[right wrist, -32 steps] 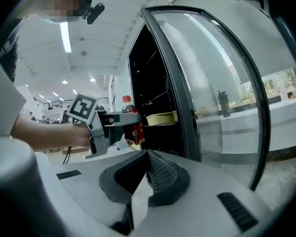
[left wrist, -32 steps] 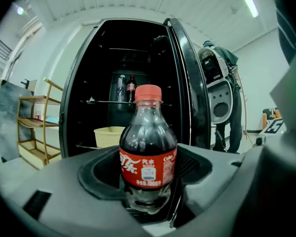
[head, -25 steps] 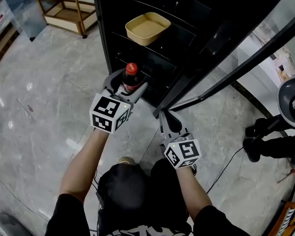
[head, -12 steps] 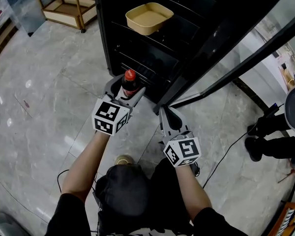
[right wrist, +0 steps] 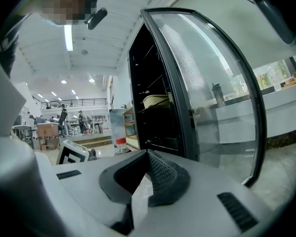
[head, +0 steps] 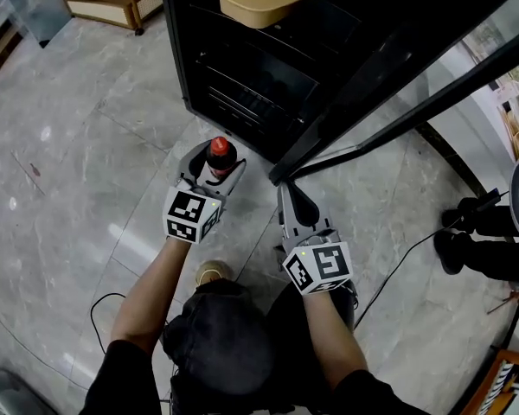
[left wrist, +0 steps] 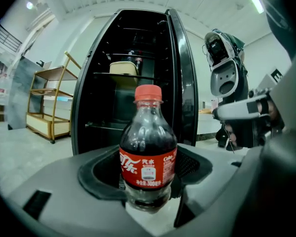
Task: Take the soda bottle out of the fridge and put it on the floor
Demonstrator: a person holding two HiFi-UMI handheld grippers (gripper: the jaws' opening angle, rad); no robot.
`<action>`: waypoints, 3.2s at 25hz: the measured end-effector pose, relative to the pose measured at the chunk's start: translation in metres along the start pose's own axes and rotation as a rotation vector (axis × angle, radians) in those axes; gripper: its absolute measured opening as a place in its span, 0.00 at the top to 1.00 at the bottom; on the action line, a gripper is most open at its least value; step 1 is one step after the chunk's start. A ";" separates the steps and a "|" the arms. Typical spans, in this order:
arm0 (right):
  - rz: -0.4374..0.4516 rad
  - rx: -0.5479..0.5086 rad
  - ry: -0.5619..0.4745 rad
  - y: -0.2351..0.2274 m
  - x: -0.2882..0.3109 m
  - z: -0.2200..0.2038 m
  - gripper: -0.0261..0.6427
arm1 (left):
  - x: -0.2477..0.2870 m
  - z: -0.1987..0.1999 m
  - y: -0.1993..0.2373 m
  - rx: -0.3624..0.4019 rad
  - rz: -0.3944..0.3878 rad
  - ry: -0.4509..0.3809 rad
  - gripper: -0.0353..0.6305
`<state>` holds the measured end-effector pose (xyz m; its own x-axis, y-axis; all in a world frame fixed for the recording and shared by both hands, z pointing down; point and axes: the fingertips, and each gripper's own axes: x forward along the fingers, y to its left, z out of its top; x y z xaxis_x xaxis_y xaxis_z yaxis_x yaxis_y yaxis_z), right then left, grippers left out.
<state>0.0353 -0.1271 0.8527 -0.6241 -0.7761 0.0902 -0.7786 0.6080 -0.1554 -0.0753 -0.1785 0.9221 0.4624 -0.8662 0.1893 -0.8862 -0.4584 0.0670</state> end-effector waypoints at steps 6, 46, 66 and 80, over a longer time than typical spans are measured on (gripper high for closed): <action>-0.018 0.017 -0.006 0.001 -0.003 -0.013 0.93 | 0.004 -0.052 -0.001 -0.013 0.018 -0.013 0.49; -0.016 0.057 0.054 -0.003 -0.016 -0.037 0.93 | 0.007 -0.210 -0.016 -0.014 0.079 0.150 0.48; -0.026 0.060 0.049 -0.004 -0.029 -0.030 0.93 | 0.005 -0.208 -0.020 -0.095 0.134 0.113 0.32; 0.006 0.074 0.070 0.003 -0.026 -0.035 0.93 | -0.016 -0.184 -0.030 -0.093 0.101 0.113 0.27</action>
<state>0.0467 -0.0996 0.8846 -0.6337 -0.7574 0.1574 -0.7695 0.5963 -0.2286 -0.0616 -0.1146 1.0969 0.3691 -0.8767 0.3084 -0.9293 -0.3450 0.1316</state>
